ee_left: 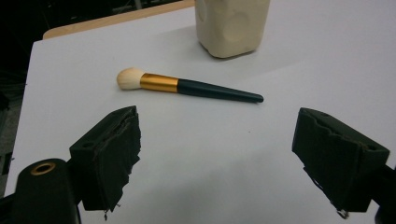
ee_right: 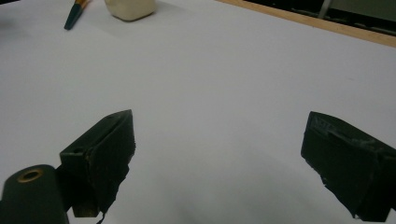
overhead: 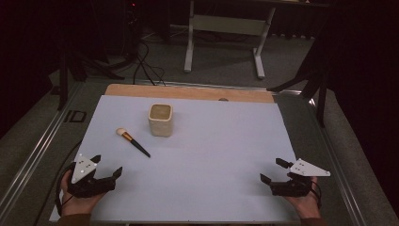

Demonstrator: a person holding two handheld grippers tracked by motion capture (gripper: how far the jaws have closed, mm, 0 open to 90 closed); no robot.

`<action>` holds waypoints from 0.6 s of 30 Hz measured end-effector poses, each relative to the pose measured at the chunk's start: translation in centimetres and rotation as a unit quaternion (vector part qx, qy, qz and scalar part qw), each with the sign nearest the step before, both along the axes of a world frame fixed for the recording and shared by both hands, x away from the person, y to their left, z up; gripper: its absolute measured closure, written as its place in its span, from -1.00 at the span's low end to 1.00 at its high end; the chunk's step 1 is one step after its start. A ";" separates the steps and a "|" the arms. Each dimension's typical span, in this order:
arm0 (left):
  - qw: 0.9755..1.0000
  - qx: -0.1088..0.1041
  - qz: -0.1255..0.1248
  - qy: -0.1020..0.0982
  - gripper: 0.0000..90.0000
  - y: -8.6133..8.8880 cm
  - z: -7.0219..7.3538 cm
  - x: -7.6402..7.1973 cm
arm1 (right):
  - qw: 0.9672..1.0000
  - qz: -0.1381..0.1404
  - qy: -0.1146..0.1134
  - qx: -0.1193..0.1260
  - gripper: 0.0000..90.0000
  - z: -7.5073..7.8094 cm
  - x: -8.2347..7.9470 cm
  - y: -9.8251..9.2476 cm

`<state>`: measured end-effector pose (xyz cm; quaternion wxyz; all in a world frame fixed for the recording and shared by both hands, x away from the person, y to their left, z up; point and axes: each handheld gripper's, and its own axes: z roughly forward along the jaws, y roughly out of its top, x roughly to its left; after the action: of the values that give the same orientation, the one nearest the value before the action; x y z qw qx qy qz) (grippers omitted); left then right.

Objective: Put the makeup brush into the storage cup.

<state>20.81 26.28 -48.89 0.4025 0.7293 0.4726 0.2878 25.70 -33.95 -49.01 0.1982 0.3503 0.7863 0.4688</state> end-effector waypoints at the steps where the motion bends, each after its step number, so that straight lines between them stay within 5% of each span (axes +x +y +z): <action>1: 1.000 0.001 0.000 0.000 -0.66 0.0 0.0 0.0 | 1.000 0.000 0.000 0.000 -0.79 0.0 0.0 0.0; 18: 1.000 -0.002 -0.007 -0.020 -0.66 -0.3 1.3 -0.4 | 1.000 0.008 -0.003 -0.002 -0.79 0.0 -0.1 0.3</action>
<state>20.40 25.95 -47.61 0.4156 0.7259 0.4597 0.2984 25.59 -33.69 -49.00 0.1971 0.3420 0.7893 0.4702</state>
